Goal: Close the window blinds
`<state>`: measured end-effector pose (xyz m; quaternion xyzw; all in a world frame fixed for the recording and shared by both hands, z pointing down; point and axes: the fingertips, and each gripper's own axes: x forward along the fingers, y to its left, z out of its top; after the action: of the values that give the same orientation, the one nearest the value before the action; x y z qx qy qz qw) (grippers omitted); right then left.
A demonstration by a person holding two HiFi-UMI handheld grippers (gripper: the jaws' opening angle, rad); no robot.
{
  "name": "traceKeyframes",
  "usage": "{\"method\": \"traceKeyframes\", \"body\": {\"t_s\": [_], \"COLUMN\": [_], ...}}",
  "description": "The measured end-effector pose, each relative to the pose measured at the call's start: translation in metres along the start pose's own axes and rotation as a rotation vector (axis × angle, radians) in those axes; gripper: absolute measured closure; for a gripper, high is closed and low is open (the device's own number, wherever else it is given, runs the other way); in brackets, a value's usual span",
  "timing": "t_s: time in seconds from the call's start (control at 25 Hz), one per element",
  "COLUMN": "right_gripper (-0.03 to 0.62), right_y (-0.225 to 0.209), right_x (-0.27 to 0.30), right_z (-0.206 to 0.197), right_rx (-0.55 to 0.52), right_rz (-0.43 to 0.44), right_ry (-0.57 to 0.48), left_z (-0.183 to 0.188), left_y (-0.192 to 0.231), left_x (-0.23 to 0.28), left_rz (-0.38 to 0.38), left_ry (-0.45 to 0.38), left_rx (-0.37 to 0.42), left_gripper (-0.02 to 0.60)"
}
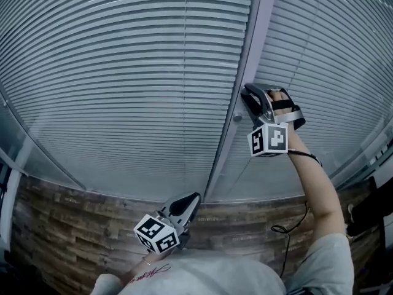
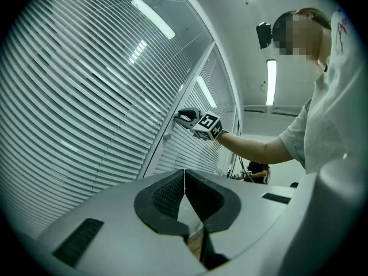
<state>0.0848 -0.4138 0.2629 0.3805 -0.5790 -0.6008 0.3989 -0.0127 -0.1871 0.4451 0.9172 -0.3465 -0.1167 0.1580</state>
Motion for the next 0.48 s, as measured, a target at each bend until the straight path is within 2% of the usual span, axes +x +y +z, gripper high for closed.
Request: {"method": "traceKeyframes", "body": {"t_s": [0.24,0.48], "right_gripper": [0.462,0.462], "right_y": [0.0012,0.0073], "right_x": [0.0059,0.0051], "right_z": [0.0011,0.0019], "right_rx": [-0.309,-0.486], "right_rz": [0.101,0.152], "right_ry": [0.001,-0.005], "left_z": [0.0082,0.0098], "left_y": [0.0028,0.0067], "left_x": [0.0016,0.0001], "left_rz": [0.000,0.008], "left_ry": [-0.007,-0.017], "left_rx": [-0.003,-0.004], "left_gripper": [0.563,0.563]}}
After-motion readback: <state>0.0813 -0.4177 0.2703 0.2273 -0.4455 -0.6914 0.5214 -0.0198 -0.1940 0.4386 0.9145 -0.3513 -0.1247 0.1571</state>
